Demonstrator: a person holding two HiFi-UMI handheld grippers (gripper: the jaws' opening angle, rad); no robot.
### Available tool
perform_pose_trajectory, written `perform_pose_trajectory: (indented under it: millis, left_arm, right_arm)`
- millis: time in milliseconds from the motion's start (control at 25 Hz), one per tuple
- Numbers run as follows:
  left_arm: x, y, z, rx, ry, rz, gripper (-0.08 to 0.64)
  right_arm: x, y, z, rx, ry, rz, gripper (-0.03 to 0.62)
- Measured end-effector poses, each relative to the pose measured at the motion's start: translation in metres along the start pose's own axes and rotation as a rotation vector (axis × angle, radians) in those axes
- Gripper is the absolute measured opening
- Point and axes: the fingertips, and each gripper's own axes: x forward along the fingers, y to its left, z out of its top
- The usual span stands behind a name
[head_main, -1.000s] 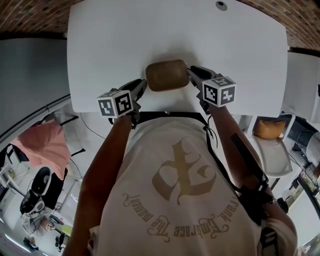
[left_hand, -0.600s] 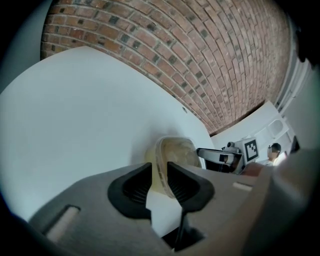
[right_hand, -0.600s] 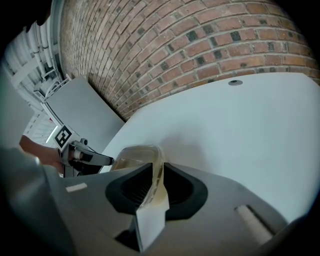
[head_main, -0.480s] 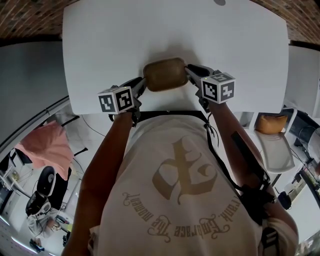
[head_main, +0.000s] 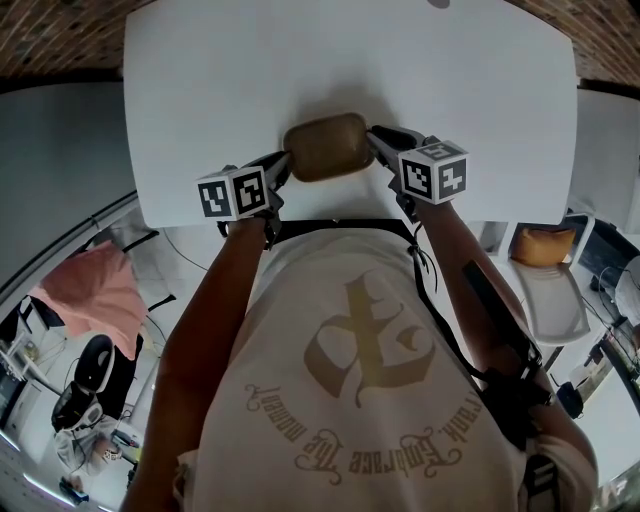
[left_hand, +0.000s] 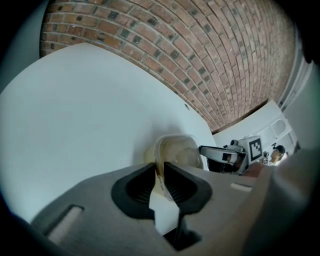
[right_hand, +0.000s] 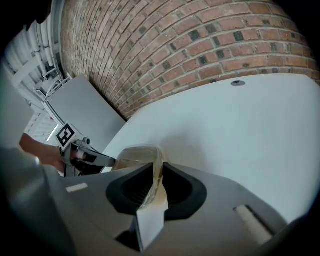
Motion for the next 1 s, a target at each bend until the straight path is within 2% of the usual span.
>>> perform_pose_trajectory:
  millis: [400, 520, 720, 1000]
  left_arm:
    - [-0.011, -0.006, 0.002, 0.036, -0.040, 0.051, 0.051]
    - [-0.012, -0.007, 0.002, 0.025, -0.052, 0.058, 0.049]
    - [-0.007, -0.004, 0.003, 0.005, -0.061, 0.062, 0.051]
    - [-0.004, 0.001, 0.009, -0.031, -0.061, 0.066, 0.055]
  right_arm:
    - [-0.010, 0.007, 0.007, -0.043, -0.046, -0.018, 0.058]
    - [-0.012, 0.008, 0.008, -0.056, -0.056, -0.021, 0.055]
    - [-0.006, 0.001, 0.007, -0.016, -0.058, -0.006, 0.057]
    - [0.001, -0.002, 0.007, -0.026, -0.014, 0.003, 0.065]
